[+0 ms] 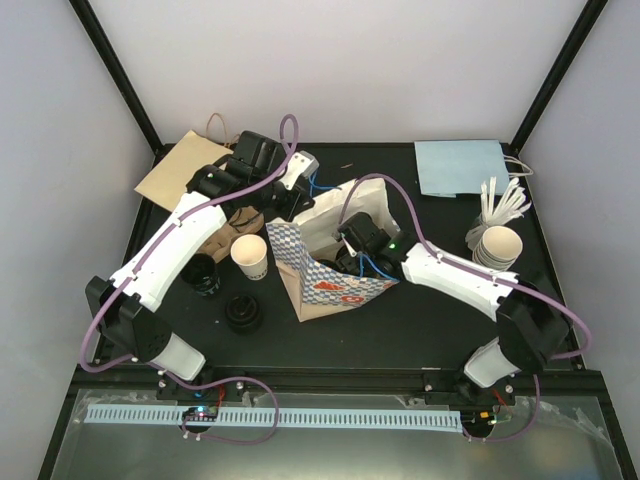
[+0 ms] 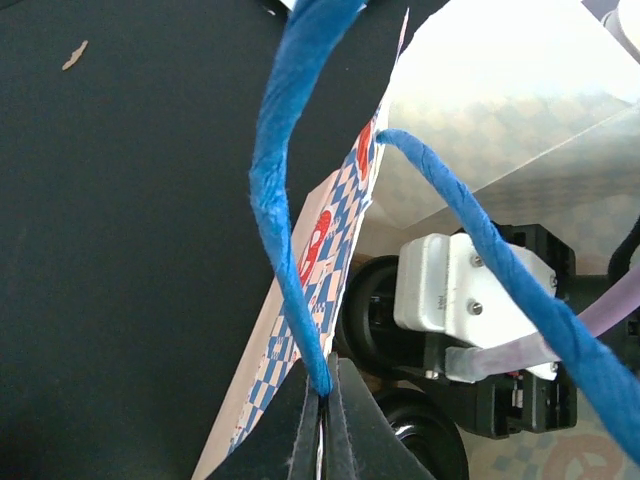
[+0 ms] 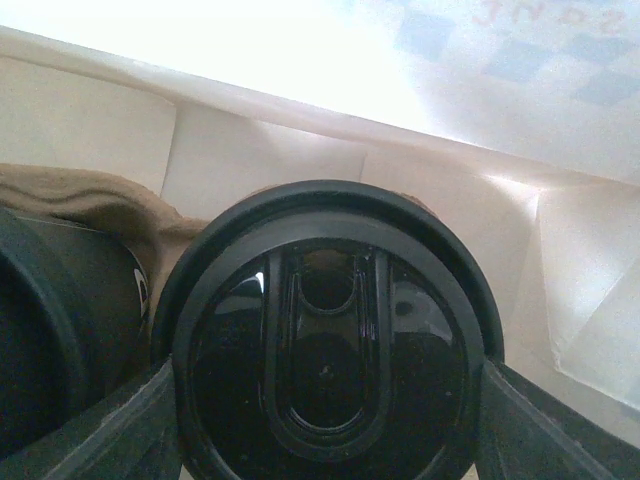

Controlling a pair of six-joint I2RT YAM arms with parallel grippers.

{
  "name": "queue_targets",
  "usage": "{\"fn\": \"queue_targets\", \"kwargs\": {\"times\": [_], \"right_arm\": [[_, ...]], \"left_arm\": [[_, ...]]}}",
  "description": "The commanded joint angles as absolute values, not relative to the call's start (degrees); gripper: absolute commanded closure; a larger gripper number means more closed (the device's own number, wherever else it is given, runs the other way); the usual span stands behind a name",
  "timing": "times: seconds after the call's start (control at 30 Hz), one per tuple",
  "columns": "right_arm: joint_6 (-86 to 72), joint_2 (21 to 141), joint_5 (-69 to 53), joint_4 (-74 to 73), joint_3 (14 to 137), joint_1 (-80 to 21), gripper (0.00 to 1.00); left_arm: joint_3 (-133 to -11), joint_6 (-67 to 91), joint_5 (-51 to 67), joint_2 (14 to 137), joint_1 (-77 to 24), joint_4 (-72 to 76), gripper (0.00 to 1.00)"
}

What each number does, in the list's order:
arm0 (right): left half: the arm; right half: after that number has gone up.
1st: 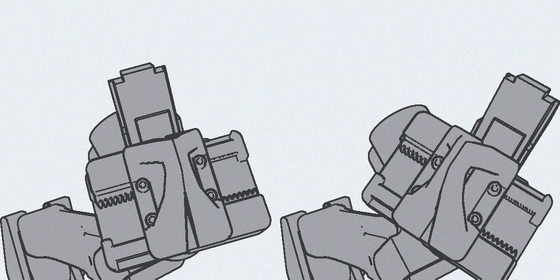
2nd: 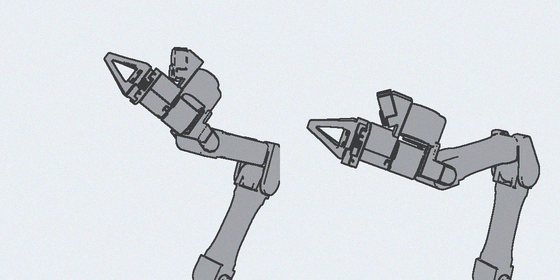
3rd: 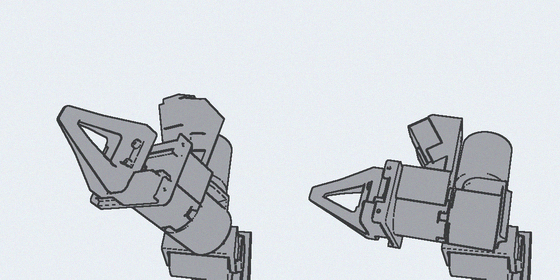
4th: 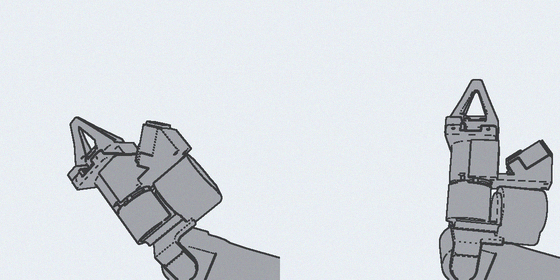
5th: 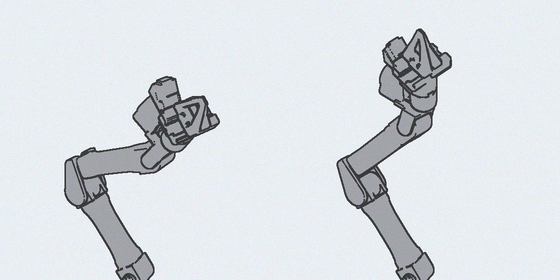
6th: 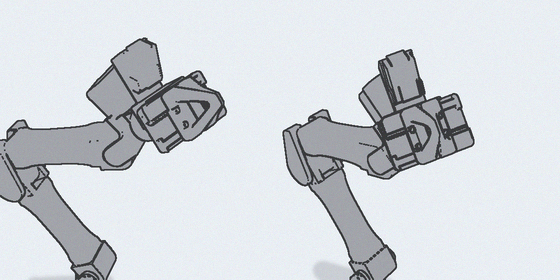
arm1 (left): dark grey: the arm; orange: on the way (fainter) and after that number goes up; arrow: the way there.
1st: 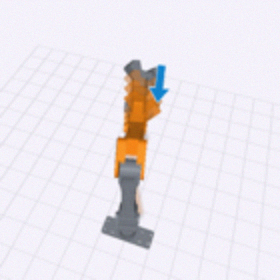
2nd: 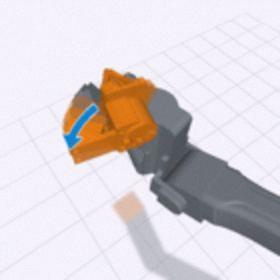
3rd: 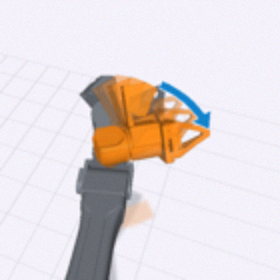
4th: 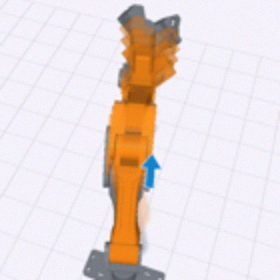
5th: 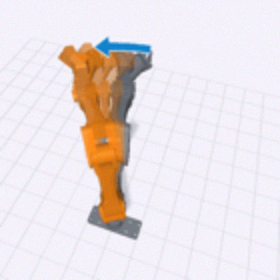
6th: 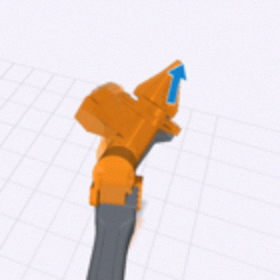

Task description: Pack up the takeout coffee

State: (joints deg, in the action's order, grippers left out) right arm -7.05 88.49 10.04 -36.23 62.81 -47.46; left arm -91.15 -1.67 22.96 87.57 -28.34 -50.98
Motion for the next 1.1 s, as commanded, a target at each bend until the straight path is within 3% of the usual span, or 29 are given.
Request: {"fn": "queue_targets", "kwargs": {"times": [0.0,0.23,0.57,1.07], "right_arm": [[-10.0,90.0,3.6,-39.1,55.9,-47.0,0.39],[-11.5,90.6,1.6,-37.6,52.1,-46.9,0.39],[-11.1,94.5,10.9,-43.2,58.4,-48.4,0.4],[-12.4,96.3,9.8,-43.1,57.5,-51.7,0.39]], "left_arm": [[-93.0,-1.4,20.8,87.6,-27.7,-51.3,0.98],[-92.8,-1.5,20.9,87.3,-27.5,-51.3,0.98],[-92.9,-1.1,21.4,87.3,-27.5,-51.2,0.99],[-92.9,-1.1,21.6,87.3,-27.5,-51.2,0.98]]}}
